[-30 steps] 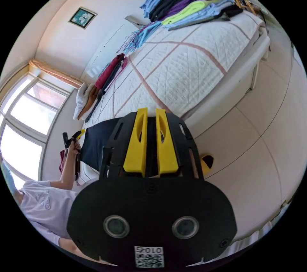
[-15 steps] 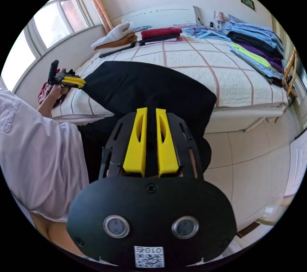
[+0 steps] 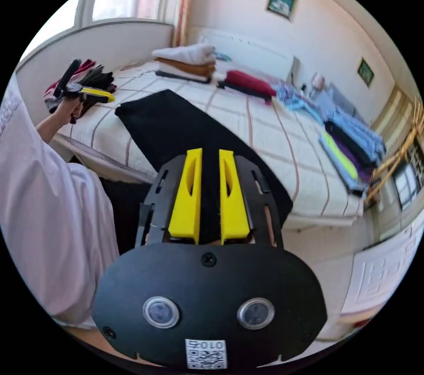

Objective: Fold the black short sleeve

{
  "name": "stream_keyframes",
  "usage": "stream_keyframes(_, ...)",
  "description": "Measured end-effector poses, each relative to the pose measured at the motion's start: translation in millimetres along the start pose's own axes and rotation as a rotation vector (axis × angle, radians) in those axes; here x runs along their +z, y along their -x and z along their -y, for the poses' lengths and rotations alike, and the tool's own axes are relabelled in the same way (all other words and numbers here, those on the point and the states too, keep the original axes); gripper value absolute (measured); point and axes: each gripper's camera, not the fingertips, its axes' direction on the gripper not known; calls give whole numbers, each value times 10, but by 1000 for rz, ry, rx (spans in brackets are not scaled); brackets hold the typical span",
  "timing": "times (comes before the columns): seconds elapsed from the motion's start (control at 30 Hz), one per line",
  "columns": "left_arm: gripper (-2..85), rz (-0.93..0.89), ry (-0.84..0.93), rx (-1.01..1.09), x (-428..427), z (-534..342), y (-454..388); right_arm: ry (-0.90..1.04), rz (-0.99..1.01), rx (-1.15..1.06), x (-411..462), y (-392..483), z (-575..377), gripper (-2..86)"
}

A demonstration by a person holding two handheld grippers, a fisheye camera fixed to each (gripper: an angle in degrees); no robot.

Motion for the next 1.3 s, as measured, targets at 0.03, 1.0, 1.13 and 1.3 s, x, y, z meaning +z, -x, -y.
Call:
stream_keyframes(0.03, 35, 2, -29, -28, -62, -66, 67, -35, 30, -66, 106, 282, 254, 100)
stream_keyframes(1.0, 138, -555, -126, -109, -211, -37, 647, 156, 490, -137, 1525, 1485, 2193, 61)
stream_keyframes(1.13, 157, -314, -96, 225, -280, 328, 236, 97, 666, 45, 1435, 839, 2107, 57)
stream_keyframes(1.3, 185, -122, -155, 582, -230, 767, -245, 65, 795, 60, 1306, 297, 2030, 56)
